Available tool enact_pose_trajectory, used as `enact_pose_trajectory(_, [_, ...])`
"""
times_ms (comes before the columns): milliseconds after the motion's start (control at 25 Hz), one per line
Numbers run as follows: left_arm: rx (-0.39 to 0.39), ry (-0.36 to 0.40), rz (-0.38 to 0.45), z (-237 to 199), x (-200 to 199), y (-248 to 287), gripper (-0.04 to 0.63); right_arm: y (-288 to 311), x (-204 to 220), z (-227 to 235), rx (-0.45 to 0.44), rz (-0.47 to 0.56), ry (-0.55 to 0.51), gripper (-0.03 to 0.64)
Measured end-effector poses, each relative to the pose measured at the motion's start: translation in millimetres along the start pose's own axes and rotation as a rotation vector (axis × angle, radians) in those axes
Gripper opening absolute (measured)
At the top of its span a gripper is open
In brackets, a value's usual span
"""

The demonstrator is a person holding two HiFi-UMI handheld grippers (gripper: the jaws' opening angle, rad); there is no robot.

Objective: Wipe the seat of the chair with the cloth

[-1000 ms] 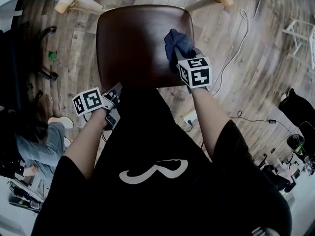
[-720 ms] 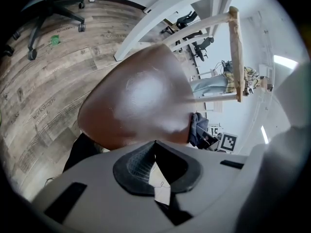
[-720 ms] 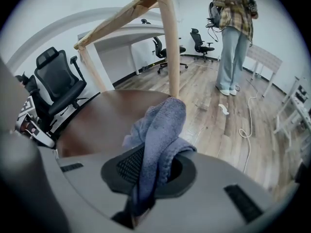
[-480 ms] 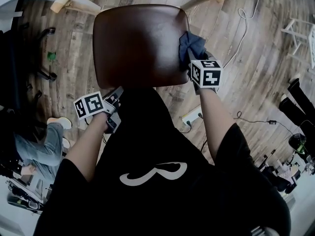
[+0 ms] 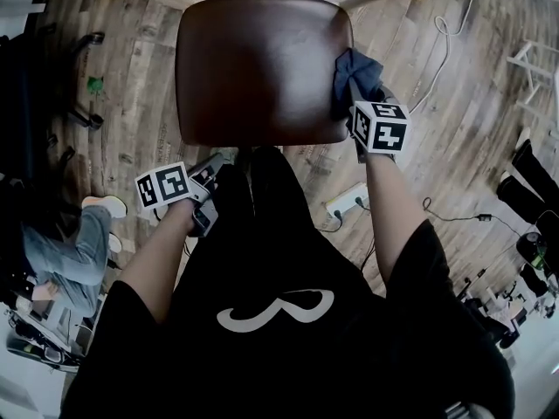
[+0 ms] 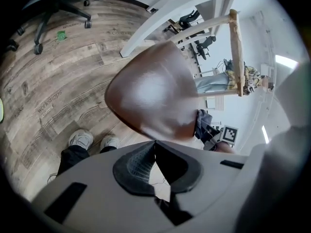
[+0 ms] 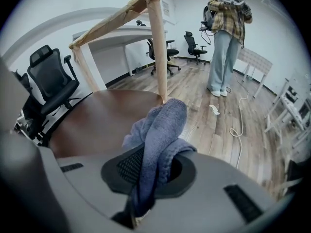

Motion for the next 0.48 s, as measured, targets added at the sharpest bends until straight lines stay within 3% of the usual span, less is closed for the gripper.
enact_pose_trajectory(240, [-0.006, -0.011, 0.002, -23, 2, -12, 0.014, -13, -12, -18, 0.035, 0.053, 0.003, 0.044])
enact_pose_trajectory(480, [-0.019, -0.010, 0.001, -46, 0, -39, 0.014, -27, -36, -98, -0.062, 0.101, -0.048, 0.044])
Point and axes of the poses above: the fingertips, and each gripper's own axes: y forward along the fingers, z to its right, x out of its underside, the point moved 1 cm from there along -y, backward along the fingers, and after that the axes turned 9 degrees about -z, right-handed, at the moved point
